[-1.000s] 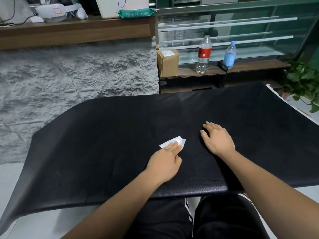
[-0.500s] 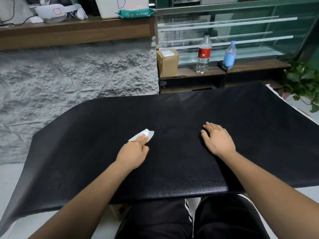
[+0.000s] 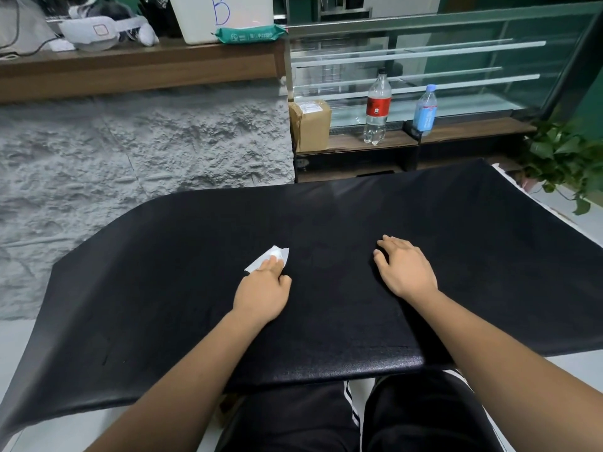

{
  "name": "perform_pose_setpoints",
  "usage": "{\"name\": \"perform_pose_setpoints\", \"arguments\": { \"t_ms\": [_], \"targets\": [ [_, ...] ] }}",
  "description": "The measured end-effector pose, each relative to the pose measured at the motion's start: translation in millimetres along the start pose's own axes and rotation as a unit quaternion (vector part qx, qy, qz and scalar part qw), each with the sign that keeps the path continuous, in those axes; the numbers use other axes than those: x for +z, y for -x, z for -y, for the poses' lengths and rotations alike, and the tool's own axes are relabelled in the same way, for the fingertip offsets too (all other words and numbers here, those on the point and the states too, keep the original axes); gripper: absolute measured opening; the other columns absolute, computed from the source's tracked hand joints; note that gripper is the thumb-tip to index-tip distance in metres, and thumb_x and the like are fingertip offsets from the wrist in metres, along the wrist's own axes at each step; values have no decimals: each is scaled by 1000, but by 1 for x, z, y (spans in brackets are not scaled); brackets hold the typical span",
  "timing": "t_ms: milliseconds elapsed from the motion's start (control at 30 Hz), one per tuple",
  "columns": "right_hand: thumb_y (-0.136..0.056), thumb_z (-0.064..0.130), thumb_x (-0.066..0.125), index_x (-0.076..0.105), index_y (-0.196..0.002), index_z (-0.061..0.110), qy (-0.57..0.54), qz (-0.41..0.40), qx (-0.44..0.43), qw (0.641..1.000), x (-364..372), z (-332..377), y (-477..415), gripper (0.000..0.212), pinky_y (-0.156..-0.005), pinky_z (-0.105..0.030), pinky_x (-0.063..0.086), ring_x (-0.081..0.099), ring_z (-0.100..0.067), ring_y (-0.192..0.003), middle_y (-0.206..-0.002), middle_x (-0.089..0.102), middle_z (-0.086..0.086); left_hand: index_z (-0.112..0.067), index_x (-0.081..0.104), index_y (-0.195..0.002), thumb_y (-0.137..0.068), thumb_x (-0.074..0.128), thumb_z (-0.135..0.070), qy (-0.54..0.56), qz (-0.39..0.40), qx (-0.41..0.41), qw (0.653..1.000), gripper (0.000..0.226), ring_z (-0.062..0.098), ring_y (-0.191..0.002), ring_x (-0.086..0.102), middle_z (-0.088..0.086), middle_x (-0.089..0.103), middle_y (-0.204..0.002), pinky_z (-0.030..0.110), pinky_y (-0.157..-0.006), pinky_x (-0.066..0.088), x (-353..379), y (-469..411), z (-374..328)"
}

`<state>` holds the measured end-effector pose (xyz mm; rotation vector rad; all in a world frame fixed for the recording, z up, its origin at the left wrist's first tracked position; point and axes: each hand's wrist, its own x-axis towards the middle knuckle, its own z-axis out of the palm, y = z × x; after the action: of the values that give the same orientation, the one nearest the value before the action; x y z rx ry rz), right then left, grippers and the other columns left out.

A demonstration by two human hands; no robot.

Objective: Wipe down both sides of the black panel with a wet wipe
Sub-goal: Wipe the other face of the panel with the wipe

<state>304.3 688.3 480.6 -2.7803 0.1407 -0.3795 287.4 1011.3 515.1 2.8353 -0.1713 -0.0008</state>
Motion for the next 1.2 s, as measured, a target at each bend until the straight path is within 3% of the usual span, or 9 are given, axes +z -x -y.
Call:
{"name": "perform_pose_setpoints", "arguments": {
  "t_ms": [167,333,567,733,900,1033,1200],
  "targets": [
    [-107,46,39,61,-144,22,0,0,1,1000,-1,1,0,50,-121,-37,30,38,-13,-150,-158,51,3,-27,32,-161,-104,36,-28,-7,6,36,999,58,27,-124,61,-7,33,-168,38,-96,50,8,2,-24],
    [-107,46,39,61,-145,21,-6,0,4,1000,-2,2,1,50,-121,-37,28,37,-13,-151,-158,50,3,-28,26,-165,-106,34,-30,-11,14,84,996,61,14,-153,33,-4,27,-172,35,-110,41,18,8,-50],
    [-108,44,40,61,-144,21,-9,-3,4,1000,-4,3,2,48,-121,-36,28,37,-13,-151,-158,50,3,-26,27,-166,-108,33,-31,-4,29,147,989,58,6,-158,20,-10,23,-172,31,-118,35,27,12,-68],
    [-108,44,40,62,-144,21,-11,-3,1,1000,-4,2,2,48,-121,-35,28,37,-12,-150,-158,51,4,-31,34,-163,-107,32,-31,-23,34,138,990,56,7,-153,32,-14,22,-172,31,-114,36,19,8,-57],
    [-107,44,40,63,-142,21,-20,-8,4,1000,-3,1,3,47,-121,-36,30,38,-13,-150,-157,52,4,-35,45,-156,-105,36,-31,-1,39,83,996,52,23,-128,60,-17,36,-166,37,-105,48,2,-8,-29],
    [-107,44,40,63,-141,22,-20,-10,1,1000,-2,0,2,47,-120,-36,30,39,-13,-149,-156,53,3,-39,45,-155,-104,37,-31,-3,29,39,999,52,25,-124,62,-20,38,-164,35,-100,50,-11,-20,0],
    [-107,43,41,64,-139,22,-23,-13,0,1000,-1,1,2,45,-120,-36,30,40,-12,-149,-155,54,3,-41,48,-151,-104,37,-33,-13,17,-17,1000,49,32,-113,64,-6,58,-150,37,-93,51,-22,-33,35]
  ]
}}
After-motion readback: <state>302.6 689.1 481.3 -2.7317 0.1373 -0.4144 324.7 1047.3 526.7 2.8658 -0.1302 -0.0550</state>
